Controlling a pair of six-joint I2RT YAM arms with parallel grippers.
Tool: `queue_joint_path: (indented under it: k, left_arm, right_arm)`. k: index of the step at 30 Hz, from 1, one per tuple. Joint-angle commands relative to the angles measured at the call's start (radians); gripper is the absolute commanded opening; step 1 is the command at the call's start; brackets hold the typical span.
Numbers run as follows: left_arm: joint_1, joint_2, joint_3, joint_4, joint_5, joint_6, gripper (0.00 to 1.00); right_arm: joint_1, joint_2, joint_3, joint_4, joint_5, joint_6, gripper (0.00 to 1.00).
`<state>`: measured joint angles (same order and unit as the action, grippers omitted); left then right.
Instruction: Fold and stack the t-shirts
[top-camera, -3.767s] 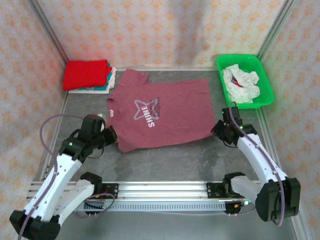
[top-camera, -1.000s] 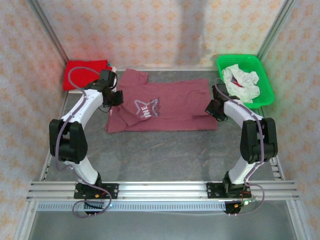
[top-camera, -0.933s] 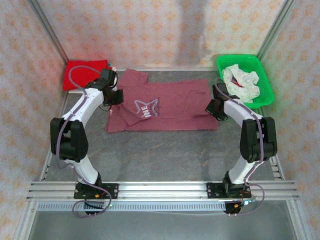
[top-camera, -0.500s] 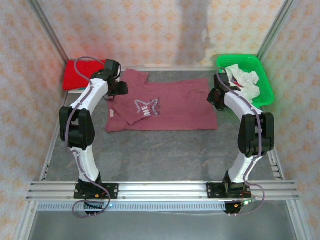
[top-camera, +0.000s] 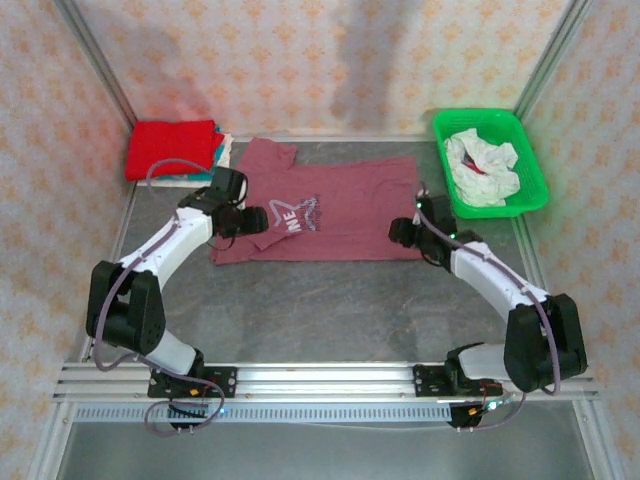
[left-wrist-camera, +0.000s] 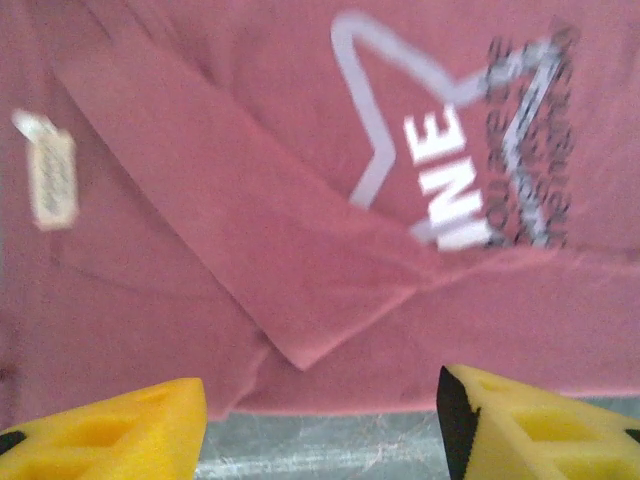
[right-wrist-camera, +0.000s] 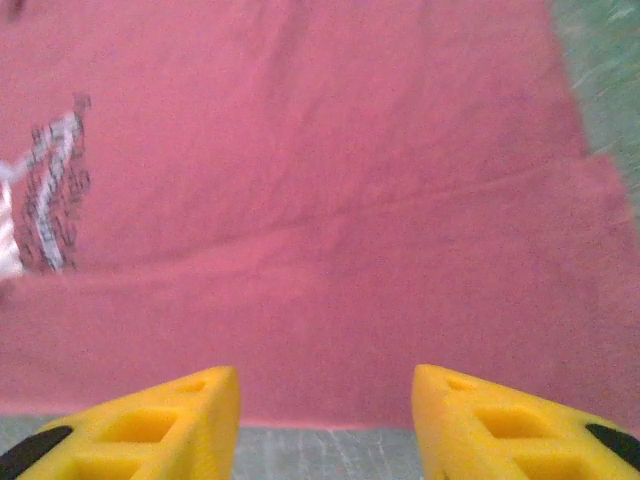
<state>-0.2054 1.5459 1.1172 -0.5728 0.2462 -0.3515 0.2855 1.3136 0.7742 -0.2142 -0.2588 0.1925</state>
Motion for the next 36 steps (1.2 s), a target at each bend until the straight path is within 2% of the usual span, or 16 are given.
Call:
queue_joint_path:
  k: [1,5,14,17,20,23,25,32,34,36]
  left_arm:
    - [0.003,0.046,-0.021,0.062,0.001,-0.041,0.64]
    - [0.005,0.116,-0.004,0.107,0.011,-0.049,0.64]
    - [0.005,0.265,0.036,0.152,0.002,-0.073,0.58]
    - [0.004,0.294,0.045,0.16,0.006,-0.078,0.51]
    - [0.0,0.296,0.054,0.157,-0.008,-0.079,0.35]
    - [-0.009,0.284,0.068,0.136,-0.048,-0.075,0.32]
    - [-0.015,0.282,0.083,0.116,-0.067,-0.067,0.23]
    - [-0.017,0.298,0.135,0.085,-0.113,-0.047,0.21]
    - [-0.018,0.306,0.15,0.087,-0.12,-0.041,0.13]
    - [-0.017,0.323,0.171,0.087,-0.12,-0.036,0.13]
  right_arm:
    - [0.038,-0.001,-0.086,0.235,-0.013,-0.074,0.49]
    - [0.095,0.012,-0.19,0.447,0.015,-0.096,0.49]
    - [0.124,-0.016,-0.237,0.48,0.036,-0.096,0.49]
    - [0.124,-0.022,-0.241,0.489,0.044,-0.094,0.5]
    - [0.124,-0.027,-0.239,0.489,0.04,-0.086,0.5]
    - [0.124,-0.028,-0.242,0.495,0.035,-0.077,0.51]
    - [0.124,-0.028,-0.241,0.495,0.031,-0.072,0.51]
    - [0.124,-0.032,-0.239,0.497,0.019,-0.061,0.52]
    - [0.125,-0.035,-0.239,0.496,0.02,-0.06,0.53]
    - [0.125,-0.038,-0.237,0.495,0.019,-0.058,0.53]
